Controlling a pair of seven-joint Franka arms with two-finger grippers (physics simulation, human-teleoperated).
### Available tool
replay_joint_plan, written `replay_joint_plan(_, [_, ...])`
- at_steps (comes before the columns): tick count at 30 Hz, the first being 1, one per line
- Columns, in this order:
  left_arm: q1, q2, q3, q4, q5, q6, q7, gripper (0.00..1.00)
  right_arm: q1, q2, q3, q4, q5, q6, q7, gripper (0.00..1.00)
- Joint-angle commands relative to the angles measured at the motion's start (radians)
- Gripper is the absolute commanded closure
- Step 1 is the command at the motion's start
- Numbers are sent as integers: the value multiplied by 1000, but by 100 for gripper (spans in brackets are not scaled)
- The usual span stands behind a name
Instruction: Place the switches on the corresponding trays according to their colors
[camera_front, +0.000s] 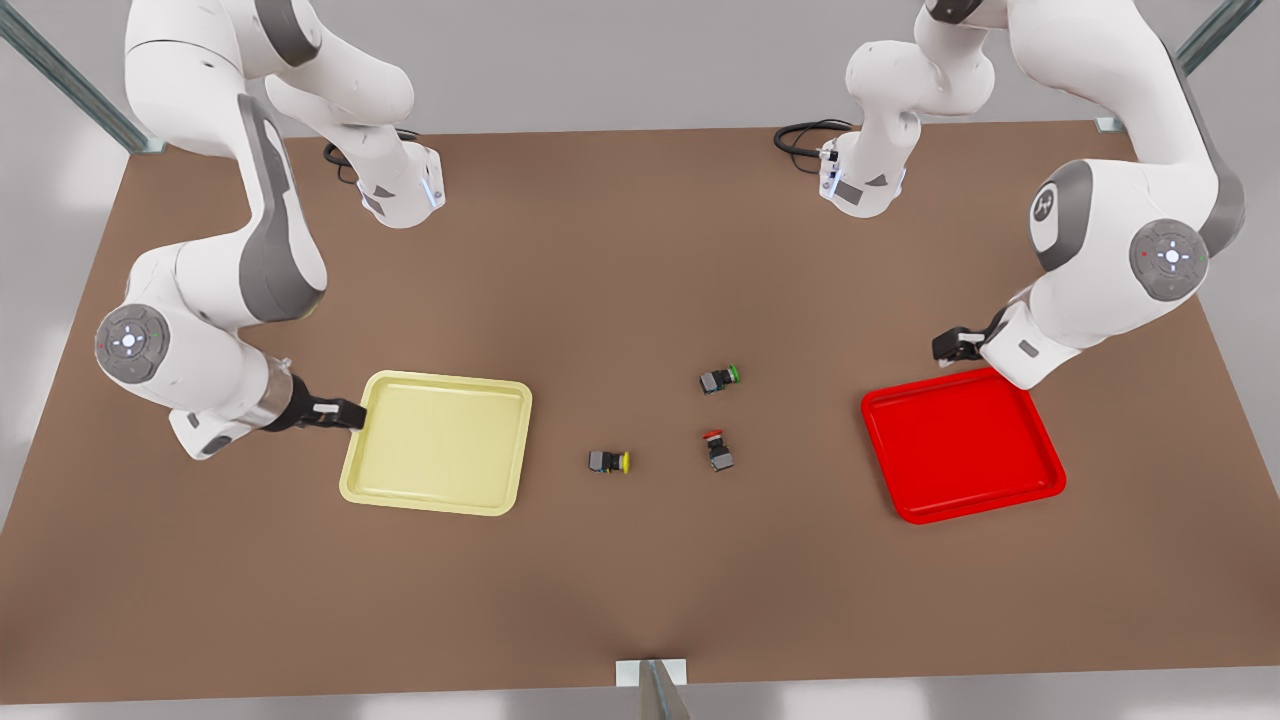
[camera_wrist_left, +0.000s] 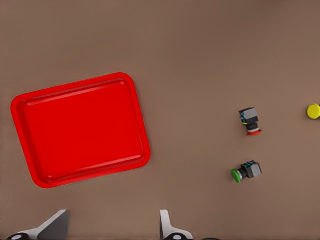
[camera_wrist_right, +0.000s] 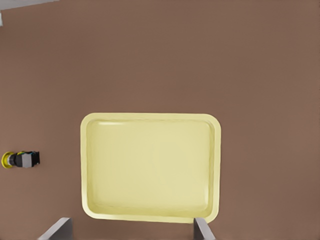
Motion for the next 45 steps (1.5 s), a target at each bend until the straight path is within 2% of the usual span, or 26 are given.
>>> replay_joint_plan(1, [1,1,0,0,9,0,0,0,-5,-2,-4,1,-7,2,-20,0])
replay_joint_plan(4, [-13,40,-32,0,8,-29,-24,0,90,-73,-170,-62,-24,-5,-98,0])
replay_joint_plan(5, [-64,81,-75,0,9,-17,-193,0,152,-76,-234,-64,-23,-6,-100,0])
replay_joint_plan(6, [-108,135,-106,40,8,-9,-344,0,152,-88,-237,-84,-15,-3,-100,0])
replay_joint_plan(8, [-212,289,-123,185,6,3,-581,0,155,-76,-228,-84,-15,8,-98,0])
replay_joint_plan(10, [-300,437,-121,229,9,228,-860,0,155,-65,-227,-73,-14,9,-98,0])
replay_joint_plan(16, [-318,583,-123,216,6,443,-986,0,156,11,-37,-39,-15,49,-127,0])
replay_joint_plan(18, [-318,603,-123,207,6,460,-983,0,163,48,9,-41,-17,110,-234,0])
replay_joint_plan(21, [-318,594,-123,152,14,460,-934,0,192,59,11,-67,-23,118,-392,0])
replay_joint_plan(23, [-317,604,-123,143,6,462,-934,0,224,102,20,-85,-24,205,-555,0])
replay_joint_plan(26, [-317,627,-129,112,2,609,-936,0,290,200,20,-79,-40,330,-623,0])
replay_joint_plan(29, [-317,647,-129,107,2,620,-934,0,351,260,19,-79,-58,402,-823,0])
replay_joint_plan(30, [-317,655,-129,107,3,640,-934,0,431,280,-32,-71,-57,411,-879,0])
replay_joint_plan(31, [-317,663,-129,107,5,640,-934,0,452,311,-32,-70,-58,439,-879,0])
replay_joint_plan(32, [-315,663,-129,107,3,641,-934,0,475,361,-35,-36,-63,445,-911,0])
replay_joint_plan(35, [-314,684,-129,109,6,662,-934,0,529,599,-32,235,-69,425,-1115,0])
replay_joint_plan(37, [-314,692,-129,109,8,667,-914,0,568,699,-37,373,-70,376,-1155,0])
replay_joint_plan(45, [-306,707,-129,114,5,675,-877,0,583,711,-41,360,-101,344,-1158,0])
